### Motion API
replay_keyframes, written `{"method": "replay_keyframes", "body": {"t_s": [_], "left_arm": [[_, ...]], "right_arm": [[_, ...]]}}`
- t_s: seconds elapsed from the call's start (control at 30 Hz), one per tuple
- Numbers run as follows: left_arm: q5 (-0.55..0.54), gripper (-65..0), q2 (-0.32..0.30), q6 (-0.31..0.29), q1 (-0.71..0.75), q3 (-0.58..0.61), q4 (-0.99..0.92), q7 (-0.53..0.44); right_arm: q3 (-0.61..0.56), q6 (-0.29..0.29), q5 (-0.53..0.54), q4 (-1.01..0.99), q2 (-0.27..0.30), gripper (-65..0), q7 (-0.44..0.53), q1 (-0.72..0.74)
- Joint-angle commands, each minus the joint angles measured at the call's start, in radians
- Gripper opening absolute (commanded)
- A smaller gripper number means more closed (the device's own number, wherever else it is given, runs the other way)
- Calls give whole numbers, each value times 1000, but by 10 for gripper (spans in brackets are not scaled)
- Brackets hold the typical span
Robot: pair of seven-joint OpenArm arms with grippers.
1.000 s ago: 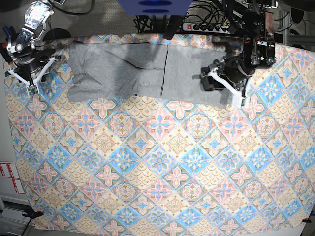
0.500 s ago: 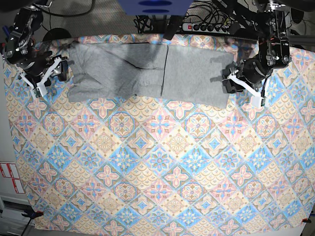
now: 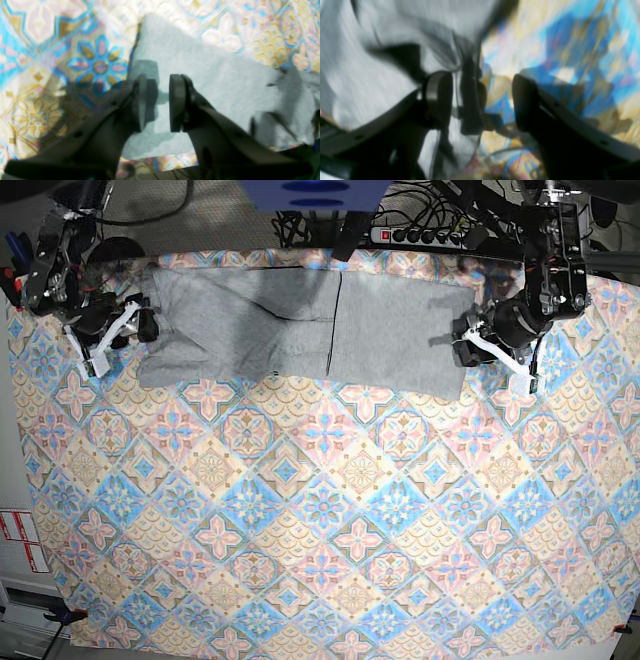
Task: Fold the T-shirt properly
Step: 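Release the left gripper and grasp the other strip end with the right gripper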
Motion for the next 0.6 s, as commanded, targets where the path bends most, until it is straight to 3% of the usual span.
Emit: {"method": "replay_keyframes", "body": {"t_s": [0.0, 0.57], "left_arm": [[-9, -493, -12, -2, -4, -6, 4, -16], [-15, -492, -12, -2, -4, -6, -12, -18]], "right_arm": [[5, 3, 7, 8, 16, -276, -2, -10], [-144, 3, 8, 5, 0, -277, -2, 12]]}}
